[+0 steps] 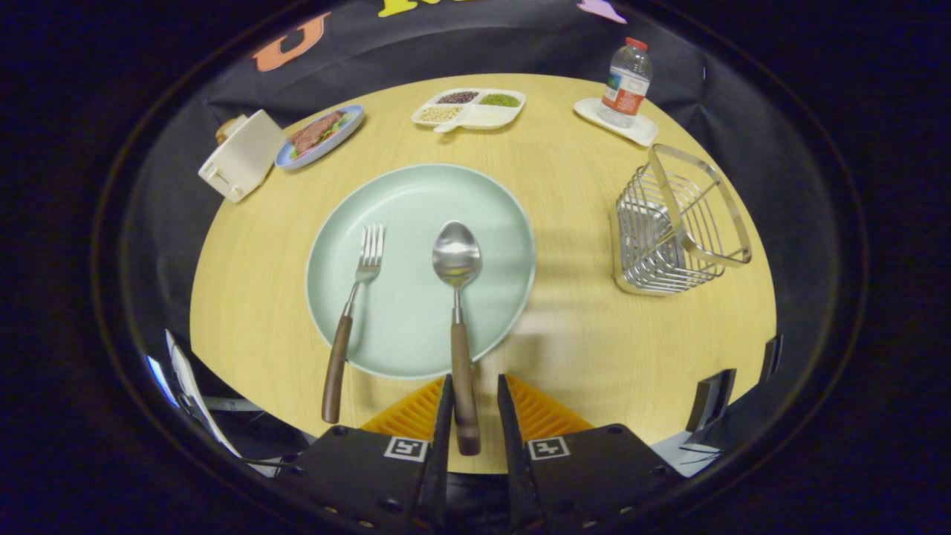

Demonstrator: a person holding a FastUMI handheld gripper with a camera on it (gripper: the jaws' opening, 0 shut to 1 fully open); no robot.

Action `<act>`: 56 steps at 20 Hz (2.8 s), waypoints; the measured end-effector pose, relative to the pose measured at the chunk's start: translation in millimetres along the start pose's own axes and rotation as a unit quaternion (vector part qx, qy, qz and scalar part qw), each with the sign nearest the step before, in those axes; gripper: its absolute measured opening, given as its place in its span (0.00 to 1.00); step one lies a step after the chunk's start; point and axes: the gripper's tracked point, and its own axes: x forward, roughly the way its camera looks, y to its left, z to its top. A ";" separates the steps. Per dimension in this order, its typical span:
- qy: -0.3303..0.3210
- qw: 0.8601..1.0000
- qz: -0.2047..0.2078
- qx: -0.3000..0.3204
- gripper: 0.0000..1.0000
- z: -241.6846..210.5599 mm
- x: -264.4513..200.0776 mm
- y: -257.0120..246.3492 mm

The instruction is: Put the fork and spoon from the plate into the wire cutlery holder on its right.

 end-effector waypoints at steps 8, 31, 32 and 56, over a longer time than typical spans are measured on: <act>0.009 1.000 0.009 0.008 0.03 -2.6 0.6 5.0; -0.030 0.999 0.036 0.021 0.03 6.1 -24.9 10.9; -0.031 0.999 0.038 0.022 0.03 5.9 -25.6 10.4; -0.076 0.992 0.090 0.049 0.03 28.9 -96.0 -19.8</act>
